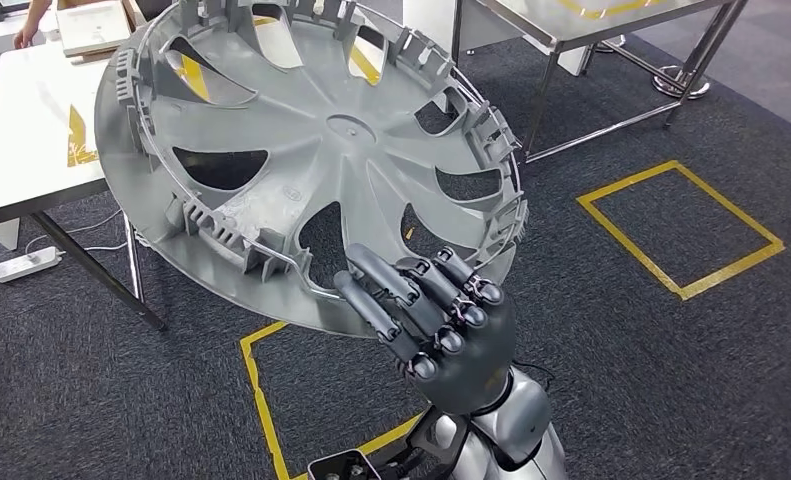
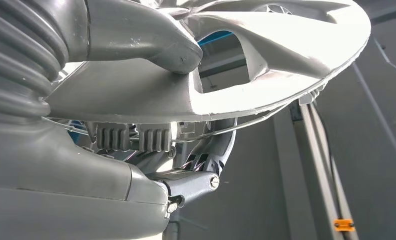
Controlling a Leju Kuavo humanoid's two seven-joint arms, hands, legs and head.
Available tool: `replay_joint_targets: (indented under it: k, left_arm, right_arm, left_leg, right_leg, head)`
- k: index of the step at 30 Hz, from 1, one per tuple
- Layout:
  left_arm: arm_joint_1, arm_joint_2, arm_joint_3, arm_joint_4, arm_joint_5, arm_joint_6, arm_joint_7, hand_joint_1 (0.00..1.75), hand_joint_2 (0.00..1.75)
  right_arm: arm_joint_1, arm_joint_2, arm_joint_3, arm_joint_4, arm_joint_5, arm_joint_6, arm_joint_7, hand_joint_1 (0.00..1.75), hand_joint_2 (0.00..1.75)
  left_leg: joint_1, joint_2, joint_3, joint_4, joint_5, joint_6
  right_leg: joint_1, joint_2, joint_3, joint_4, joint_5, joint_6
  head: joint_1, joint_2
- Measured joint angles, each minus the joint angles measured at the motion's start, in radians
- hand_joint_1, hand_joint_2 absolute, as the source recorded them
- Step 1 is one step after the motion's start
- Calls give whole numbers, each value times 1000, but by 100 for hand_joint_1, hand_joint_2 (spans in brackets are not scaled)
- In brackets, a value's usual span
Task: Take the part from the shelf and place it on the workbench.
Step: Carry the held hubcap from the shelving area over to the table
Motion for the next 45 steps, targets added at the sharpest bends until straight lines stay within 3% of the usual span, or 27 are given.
replay_joint_targets:
  k: [2,6,8,10,11,12,13,15,17,19,21,23,26,27,28,30,31,33,35,37,39,41,42,43,45]
  left_arm:
    - [2,0,0,0,0,0,0,0,0]
    - [3,-3,0,0,0,0,-1,0,0]
    - [1,-3,0,0,0,1,-1,0,0]
    - [0,-3,0,0,1,1,-1,0,0]
    - [1,-3,0,0,2,1,-1,0,0]
    - [3,-3,0,0,2,1,-1,0,0]
    - [4,-4,0,0,2,1,-1,0,0]
    - [3,-4,0,0,2,1,-1,0,0]
    - [1,-4,0,0,1,2,-1,0,0]
    - [0,-3,0,0,-1,2,-2,0,0]
    - [1,-3,0,0,-3,2,-2,0,0]
    - [-2,-3,0,0,-4,2,-3,0,0]
    - [-5,-3,0,0,-5,2,-2,0,0]
    - [-3,-3,0,0,-5,2,-1,0,0]
    - [-2,-2,0,0,-5,2,-1,0,0]
    - [-2,0,0,0,-5,2,0,0,0]
    - [-3,1,0,0,-5,2,0,0,0]
    - [-7,1,0,0,-6,2,0,0,0]
    - [-8,1,0,0,-6,2,0,0,0]
    - [-9,1,0,-1,-6,2,0,0,0]
    - [-13,1,0,-2,-7,2,0,0,0]
    - [-15,1,0,-2,-9,2,0,0,0]
    - [-14,1,0,-2,-9,1,0,0,0]
    - [-14,1,0,-2,-10,1,0,0,0]
    - [-13,1,0,-2,-12,0,1,0,0]
  right_arm:
    - [1,-2,0,0,1,0,1,175,175]
    - [3,-6,1,-1,-3,0,1,175,175]
    - [3,-8,1,-1,-5,1,-1,175,175]
    - [3,-11,1,-1,-6,0,-3,175,175]
    - [4,-12,1,-1,-7,0,-4,175,175]
    - [4,-13,1,-1,-7,0,-4,175,175]
    - [4,-13,1,-1,-7,0,-3,175,175]
    - [5,-14,1,-1,-7,0,-3,175,175]
    - [6,-15,1,-1,-5,0,-5,175,175]
    - [6,-17,1,-2,-2,0,-5,175,175]
    - [6,-17,1,-3,-1,1,-4,175,175]
    - [7,-17,1,-3,-1,0,-2,175,175]
    - [10,-17,1,-3,3,0,-1,175,175]
    - [11,-17,1,-3,4,0,0,175,175]
    - [13,-17,1,-3,6,0,1,175,175]
    - [14,-17,1,-4,7,0,3,175,175]
    - [14,-17,1,-5,7,0,4,175,175]
    - [14,-17,1,-7,8,0,4,175,175]
    - [13,-17,1,-9,10,0,7,175,175]
    - [11,-17,4,-9,16,0,18,175,175]
    - [10,-18,6,-9,23,0,31,175,175]
    - [10,-21,9,-9,28,0,41,175,175]
    - [10,-22,10,-9,30,0,46,175,175]
    - [10,-23,11,-9,29,0,51,175,175]
    - [10,-26,14,-9,22,0,57,175,175]
  left_leg:
    - [-5,16,12,-73,71,11]
    - [3,-2,44,-85,67,37]
    - [5,-11,62,-87,56,46]
    - [6,-22,71,-86,43,46]
    - [7,-28,77,-86,36,43]
    - [9,-34,86,-86,28,40]
    - [12,-42,97,-86,20,36]
    - [17,-56,121,-85,3,26]
    - [19,-67,132,-87,-10,12]
    - [20,-74,137,-85,-11,-5]
    - [20,-60,133,-63,-10,-14]
    - [18,-33,87,17,-31,-17]
    - [13,-19,-24,174,-87,-17]
    - [12,-18,-42,183,-80,-13]
    - [9,-17,-43,159,-52,-8]
    - [-2,3,-8,40,34,10]
    - [-9,20,10,-17,51,17]
    - [-19,44,28,-70,55,29]
    - [-18,32,33,-74,56,37]
    - [-11,12,42,-80,62,45]
    - [-5,-8,49,-84,60,53]
    - [-4,-28,53,-84,52,55]
    - [-3,-37,58,-83,47,55]
    - [-2,-45,65,-83,41,53]
    - [0,-57,83,-83,26,47]
  right_leg:
    - [4,-6,18,2,-27,11]
    - [6,-9,32,52,-41,35]
    - [-1,-4,-20,142,-75,47]
    - [-9,-2,-105,253,-126,60]
    - [-13,-2,-139,283,-136,64]
    - [-16,-2,-157,282,-125,67]
    - [-19,0,-158,245,-89,69]
    - [-25,13,-133,119,10,71]
    - [-24,29,-114,40,48,67]
    - [-19,30,-104,30,43,50]
    - [-19,21,-87,23,50,32]
    - [-19,10,-70,16,43,18]
    - [-10,-5,-55,16,26,2]
    - [-6,-9,-48,16,20,0]
    - [-3,-13,-39,16,13,-1]
    - [1,-25,-21,16,-1,0]
    - [4,-31,-14,16,-8,3]
    - [8,-45,-9,16,-21,14]
    - [12,-62,-3,14,-34,25]
    - [11,-50,-5,40,-54,39]
    - [3,-17,-60,143,-98,52]
    - [-7,-3,-150,272,-133,61]
    - [-10,-2,-182,301,-124,64]
    - [-13,-2,-193,288,-90,65]
    - [-17,-1,-166,165,16,64]
  head:
    - [0,0]
    - [2,0]
    - [5,0]
    - [6,0]
    - [6,0]
    - [6,0]
    - [6,0]
    - [6,0]
    - [7,0]
    - [8,0]
    - [6,0]
    - [2,0]
    - [1,0]
    - [1,0]
    - [1,0]
    - [1,0]
    - [1,0]
    - [1,0]
    - [1,0]
    - [5,0]
    - [9,0]
    - [9,0]
    - [9,0]
    - [9,0]
    - [10,0]
